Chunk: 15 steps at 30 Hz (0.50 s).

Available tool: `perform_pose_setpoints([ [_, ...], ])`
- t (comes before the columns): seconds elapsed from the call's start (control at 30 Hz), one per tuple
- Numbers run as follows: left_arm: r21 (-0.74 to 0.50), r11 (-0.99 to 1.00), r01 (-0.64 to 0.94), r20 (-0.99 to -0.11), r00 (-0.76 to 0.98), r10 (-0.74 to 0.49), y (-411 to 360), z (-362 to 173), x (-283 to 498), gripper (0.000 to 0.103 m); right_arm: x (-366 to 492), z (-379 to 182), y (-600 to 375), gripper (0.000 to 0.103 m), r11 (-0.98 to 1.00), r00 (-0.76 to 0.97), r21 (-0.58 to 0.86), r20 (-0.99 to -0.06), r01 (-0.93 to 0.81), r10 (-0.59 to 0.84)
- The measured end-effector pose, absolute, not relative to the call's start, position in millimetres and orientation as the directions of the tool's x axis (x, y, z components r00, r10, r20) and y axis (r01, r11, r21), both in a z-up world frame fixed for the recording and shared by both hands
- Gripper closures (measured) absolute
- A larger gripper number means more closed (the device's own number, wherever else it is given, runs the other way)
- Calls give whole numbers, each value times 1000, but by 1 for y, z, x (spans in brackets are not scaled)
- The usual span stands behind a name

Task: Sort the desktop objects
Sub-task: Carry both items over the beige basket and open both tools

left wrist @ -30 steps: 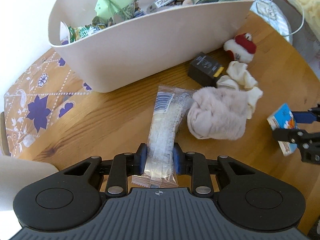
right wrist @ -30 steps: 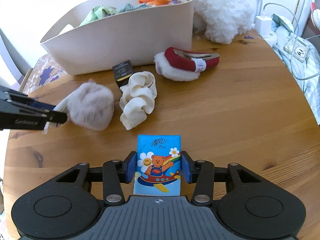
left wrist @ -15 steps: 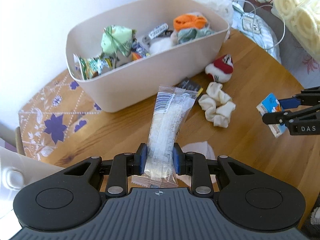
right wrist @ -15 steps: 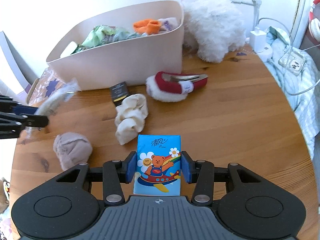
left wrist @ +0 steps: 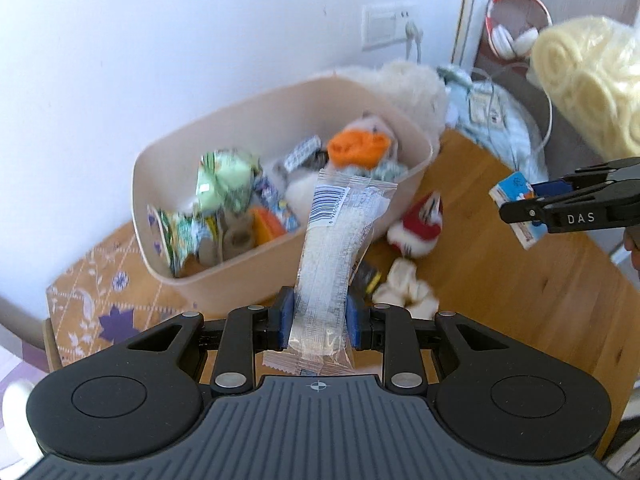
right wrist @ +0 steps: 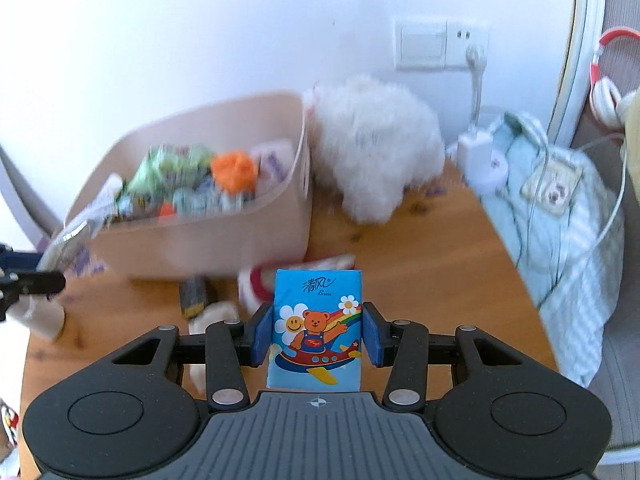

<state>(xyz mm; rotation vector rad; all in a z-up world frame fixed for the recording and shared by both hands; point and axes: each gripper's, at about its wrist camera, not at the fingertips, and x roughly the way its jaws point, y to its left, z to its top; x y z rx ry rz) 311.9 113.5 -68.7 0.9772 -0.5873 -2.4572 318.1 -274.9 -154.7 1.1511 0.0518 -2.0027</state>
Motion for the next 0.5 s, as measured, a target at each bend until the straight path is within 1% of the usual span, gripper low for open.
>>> perform_pose_setpoints([
  [0.17, 537, -801, 264, -491, -674, -552, 118, -55, 291, 76, 297, -130, -288, 60, -662, -300, 329, -698, 673, -651],
  [0.3, 553, -757, 348, -416, -672, -613, 118, -44, 273, 76, 283, -122, -302, 60, -655, -302, 333, -687, 678, -661],
  [0.4, 545, -737, 399, -391, -656, -645, 113, -36, 260, 76, 274, -117, -315, 60, -645, -307, 323, -677, 693, -669],
  [0.5, 584, -688, 430, -356, -626, -694, 108, -35, 245, 76, 264, -111, -329, 60, -634, -318, 308, -663, 710, -678],
])
